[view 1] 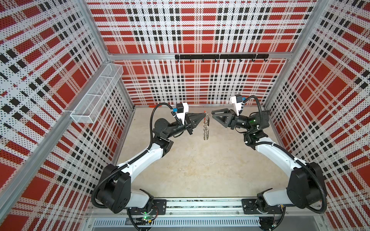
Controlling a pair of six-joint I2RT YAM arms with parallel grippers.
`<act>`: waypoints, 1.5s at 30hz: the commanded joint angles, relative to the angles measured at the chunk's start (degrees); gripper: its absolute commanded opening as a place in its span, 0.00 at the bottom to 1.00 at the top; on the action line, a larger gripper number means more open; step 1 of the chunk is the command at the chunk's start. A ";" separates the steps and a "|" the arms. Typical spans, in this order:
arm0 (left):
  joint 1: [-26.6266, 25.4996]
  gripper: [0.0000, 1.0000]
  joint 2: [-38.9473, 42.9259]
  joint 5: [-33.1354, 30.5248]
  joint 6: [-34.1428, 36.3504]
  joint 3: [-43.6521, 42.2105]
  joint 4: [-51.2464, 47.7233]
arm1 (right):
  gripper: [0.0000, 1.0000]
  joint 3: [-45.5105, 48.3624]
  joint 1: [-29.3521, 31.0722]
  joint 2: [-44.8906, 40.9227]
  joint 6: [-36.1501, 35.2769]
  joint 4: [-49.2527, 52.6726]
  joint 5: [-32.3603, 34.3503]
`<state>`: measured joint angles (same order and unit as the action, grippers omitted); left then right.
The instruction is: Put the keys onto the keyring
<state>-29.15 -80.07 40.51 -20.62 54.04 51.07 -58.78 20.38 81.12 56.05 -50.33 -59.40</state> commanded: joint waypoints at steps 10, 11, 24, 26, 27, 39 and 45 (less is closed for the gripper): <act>-1.27 0.00 -0.53 -0.92 -1.88 2.10 3.34 | 0.31 -2.69 1.05 0.22 -2.71 2.16 -0.46; -1.28 0.00 -0.53 -0.88 -1.92 2.12 3.42 | 0.29 -2.63 1.02 0.10 -3.00 2.44 -0.35; -1.18 0.00 -0.61 -0.65 -2.22 2.39 4.37 | 0.13 -2.36 0.92 -0.78 -5.96 6.20 0.10; -1.16 0.00 -0.61 -0.50 -2.62 2.17 4.89 | 0.08 -2.58 0.97 -1.30 -7.77 8.56 0.71; -1.16 0.00 -0.54 -0.46 -2.78 2.01 5.35 | 0.06 -2.60 0.85 -1.55 -8.50 9.44 0.92; -1.67 0.00 0.14 -1.33 -2.93 -2.84 18.22 | 0.00 -2.21 1.32 0.67 -3.21 4.68 -0.26; -1.70 0.00 -0.26 -1.25 -2.41 -3.91 20.87 | 0.03 -2.65 2.97 2.21 -1.52 3.83 -0.86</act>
<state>-30.33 -80.82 38.92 -23.73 50.04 64.03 -60.40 22.65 81.76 52.93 -45.82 -59.81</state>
